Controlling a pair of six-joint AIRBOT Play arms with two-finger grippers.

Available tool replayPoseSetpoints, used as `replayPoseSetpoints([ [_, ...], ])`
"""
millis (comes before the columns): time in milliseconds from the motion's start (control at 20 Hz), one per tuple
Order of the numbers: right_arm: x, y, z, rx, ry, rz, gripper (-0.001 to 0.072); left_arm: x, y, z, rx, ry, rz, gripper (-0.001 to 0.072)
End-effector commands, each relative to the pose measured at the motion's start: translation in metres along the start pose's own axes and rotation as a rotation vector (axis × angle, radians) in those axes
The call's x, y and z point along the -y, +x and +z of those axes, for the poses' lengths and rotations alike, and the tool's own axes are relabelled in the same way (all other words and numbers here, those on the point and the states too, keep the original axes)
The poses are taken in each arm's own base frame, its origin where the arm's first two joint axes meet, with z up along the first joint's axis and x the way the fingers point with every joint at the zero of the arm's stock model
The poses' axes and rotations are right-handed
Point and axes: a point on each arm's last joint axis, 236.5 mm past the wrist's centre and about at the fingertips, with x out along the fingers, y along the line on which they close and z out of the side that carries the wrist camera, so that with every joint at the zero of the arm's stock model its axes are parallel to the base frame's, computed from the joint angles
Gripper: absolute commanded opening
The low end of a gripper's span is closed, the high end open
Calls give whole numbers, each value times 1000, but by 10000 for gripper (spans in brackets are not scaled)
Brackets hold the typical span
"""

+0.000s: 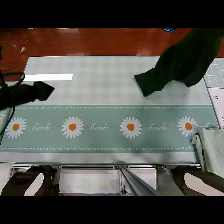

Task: Fold the shirts.

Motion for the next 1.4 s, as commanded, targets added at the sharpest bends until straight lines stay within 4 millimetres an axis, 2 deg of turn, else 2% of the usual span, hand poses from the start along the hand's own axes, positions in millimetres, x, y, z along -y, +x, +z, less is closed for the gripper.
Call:
replayPoseSetpoints([
  [0, -48, -114, 72, 264, -50, 83, 21, 2, -7, -41, 10, -55, -32, 508],
  [150, -77, -181, 102, 394, -101, 143, 21, 8, -20, -48, 21, -51, -49, 508],
  [250, -96, -205, 106, 423, -127, 194, 21, 12, -25, -47, 35, -65, -61, 508],
  [350, -114, -203, 91, 363, -147, 246, 21, 22, -27, -46, 38, -87, -100, 508],
  [450, -139, -189, 61, 234, -177, 322, 21, 30, -28, -46, 38, -109, -136, 508],
  [550, -183, -177, 29, 132, -199, 462, 21, 32, -28, -46, 38, -114, -145, 508],
  [650, -227, -164, -8, 40, -227, 578, 21, 32, -28, -46, 38, -114, -145, 508],
  [850, -285, -118, -101, -157, -225, 682, 21, 32, -28, -46, 38, -114, -145, 508],
  [950, -302, -95, -153, -256, -193, 707, 21, 32, -28, -48, 29, -113, -145, 508],
  [1200, -329, -40, -302, -559, -35, 707, 22, 32, -26, -55, 0, -112, -146, 508],
  [1350, -351, -23, -369, -703, -18, 696, 22, 32, -25, -63, -30, -111, -146, 508],
])
